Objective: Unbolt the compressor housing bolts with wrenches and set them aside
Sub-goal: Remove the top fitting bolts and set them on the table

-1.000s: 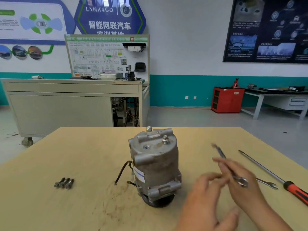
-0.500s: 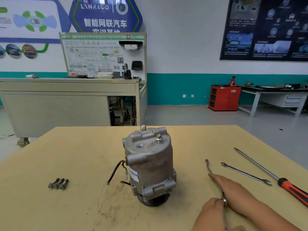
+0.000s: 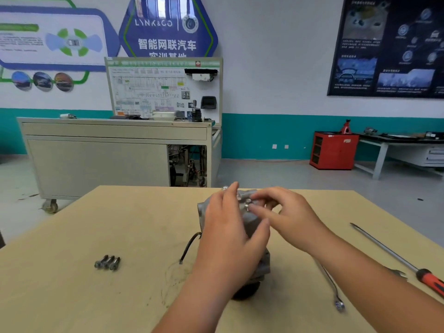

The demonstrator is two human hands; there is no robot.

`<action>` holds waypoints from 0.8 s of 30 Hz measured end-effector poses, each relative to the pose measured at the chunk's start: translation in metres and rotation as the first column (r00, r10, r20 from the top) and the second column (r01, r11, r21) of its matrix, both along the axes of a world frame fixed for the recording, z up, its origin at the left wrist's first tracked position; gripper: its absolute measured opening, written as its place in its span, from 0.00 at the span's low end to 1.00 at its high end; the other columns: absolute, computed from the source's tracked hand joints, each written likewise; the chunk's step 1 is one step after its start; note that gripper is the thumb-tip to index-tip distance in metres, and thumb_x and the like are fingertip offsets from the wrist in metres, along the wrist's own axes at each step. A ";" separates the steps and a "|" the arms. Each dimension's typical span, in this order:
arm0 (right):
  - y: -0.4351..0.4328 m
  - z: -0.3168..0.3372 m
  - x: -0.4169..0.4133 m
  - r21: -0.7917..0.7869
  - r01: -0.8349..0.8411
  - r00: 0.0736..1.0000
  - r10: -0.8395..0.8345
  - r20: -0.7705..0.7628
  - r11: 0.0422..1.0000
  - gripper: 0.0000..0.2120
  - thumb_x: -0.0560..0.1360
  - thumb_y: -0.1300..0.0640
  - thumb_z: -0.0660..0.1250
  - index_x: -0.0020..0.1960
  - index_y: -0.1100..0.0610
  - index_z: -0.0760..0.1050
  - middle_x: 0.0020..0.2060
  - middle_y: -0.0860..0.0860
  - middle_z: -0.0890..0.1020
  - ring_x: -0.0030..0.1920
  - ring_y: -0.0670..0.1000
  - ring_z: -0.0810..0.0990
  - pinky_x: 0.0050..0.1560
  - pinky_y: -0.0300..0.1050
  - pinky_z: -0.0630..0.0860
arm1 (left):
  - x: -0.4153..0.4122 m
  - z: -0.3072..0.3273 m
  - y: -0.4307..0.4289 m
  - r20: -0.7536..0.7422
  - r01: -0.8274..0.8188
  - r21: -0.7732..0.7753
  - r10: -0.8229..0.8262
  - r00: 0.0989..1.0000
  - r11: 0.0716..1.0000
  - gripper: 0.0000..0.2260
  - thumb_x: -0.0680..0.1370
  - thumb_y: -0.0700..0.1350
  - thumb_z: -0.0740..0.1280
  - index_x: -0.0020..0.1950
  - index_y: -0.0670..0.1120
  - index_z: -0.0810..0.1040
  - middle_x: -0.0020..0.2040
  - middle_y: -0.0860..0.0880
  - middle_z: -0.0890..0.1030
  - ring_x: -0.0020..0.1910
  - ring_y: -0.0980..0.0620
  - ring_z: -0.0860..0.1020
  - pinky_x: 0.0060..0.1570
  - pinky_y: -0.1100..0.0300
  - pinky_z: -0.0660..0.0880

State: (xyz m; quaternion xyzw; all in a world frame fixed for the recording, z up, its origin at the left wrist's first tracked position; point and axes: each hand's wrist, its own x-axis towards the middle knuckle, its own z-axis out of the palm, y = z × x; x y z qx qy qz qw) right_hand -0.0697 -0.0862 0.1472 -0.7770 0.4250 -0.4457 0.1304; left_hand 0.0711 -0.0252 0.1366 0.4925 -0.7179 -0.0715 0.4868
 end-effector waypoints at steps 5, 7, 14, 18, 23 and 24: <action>-0.008 0.015 0.014 0.037 0.131 0.970 -0.120 -0.212 0.991 0.04 0.73 0.57 0.69 0.45 0.50 0.77 0.36 0.45 0.78 0.38 0.45 0.76 0.37 0.33 0.69 | -0.006 0.001 -0.023 0.091 0.004 0.089 -0.012 0.996 0.996 0.21 0.75 0.50 0.66 0.68 0.52 0.69 0.62 0.52 0.71 0.63 0.55 0.66 0.56 0.67 0.64; -0.007 0.017 0.015 0.015 0.143 0.963 -0.135 -0.233 0.990 0.04 0.73 0.58 0.68 0.48 0.52 0.78 0.39 0.47 0.79 0.41 0.47 0.76 0.39 0.32 0.68 | -0.007 0.005 -0.023 -0.020 0.060 0.057 -0.059 0.998 0.997 0.17 0.75 0.48 0.65 0.64 0.53 0.73 0.58 0.53 0.71 0.56 0.60 0.69 0.47 0.76 0.64; 0.039 0.045 0.042 -0.204 -0.044 0.995 0.060 0.074 0.978 0.12 0.73 0.63 0.68 0.51 0.48 0.78 0.44 0.44 0.79 0.46 0.40 0.78 0.45 0.26 0.72 | 0.010 0.010 0.007 -0.427 0.201 -0.295 -0.317 0.847 0.934 0.20 0.73 0.49 0.65 0.65 0.52 0.71 0.61 0.52 0.69 0.64 0.56 0.71 0.62 0.69 0.68; 0.073 -0.002 0.099 -0.146 -0.245 0.932 0.274 0.235 0.958 0.13 0.69 0.58 0.69 0.46 0.39 0.77 0.44 0.41 0.80 0.45 0.40 0.80 0.42 0.32 0.77 | 0.051 -0.048 0.027 -0.613 0.070 -0.467 -0.379 0.693 0.882 0.15 0.73 0.42 0.64 0.59 0.46 0.79 0.58 0.44 0.75 0.61 0.49 0.76 0.59 0.63 0.72; 0.041 -0.090 0.185 0.166 -0.279 0.951 0.248 0.186 0.946 0.11 0.71 0.62 0.69 0.43 0.45 0.78 0.41 0.42 0.78 0.40 0.40 0.80 0.41 0.28 0.74 | 0.121 -0.122 0.021 -0.932 -0.086 0.021 0.051 0.360 0.996 0.13 0.71 0.33 0.65 0.52 0.42 0.81 0.54 0.42 0.81 0.57 0.47 0.78 0.54 0.62 0.74; 0.027 -0.104 0.201 0.220 -0.243 0.966 0.215 0.142 0.945 0.08 0.72 0.63 0.69 0.45 0.51 0.80 0.42 0.44 0.78 0.39 0.40 0.79 0.41 0.26 0.72 | 0.134 -0.132 0.018 -0.934 -0.034 0.118 0.123 0.334 0.992 0.12 0.75 0.31 0.64 0.56 0.39 0.79 0.58 0.41 0.79 0.59 0.47 0.77 0.55 0.63 0.73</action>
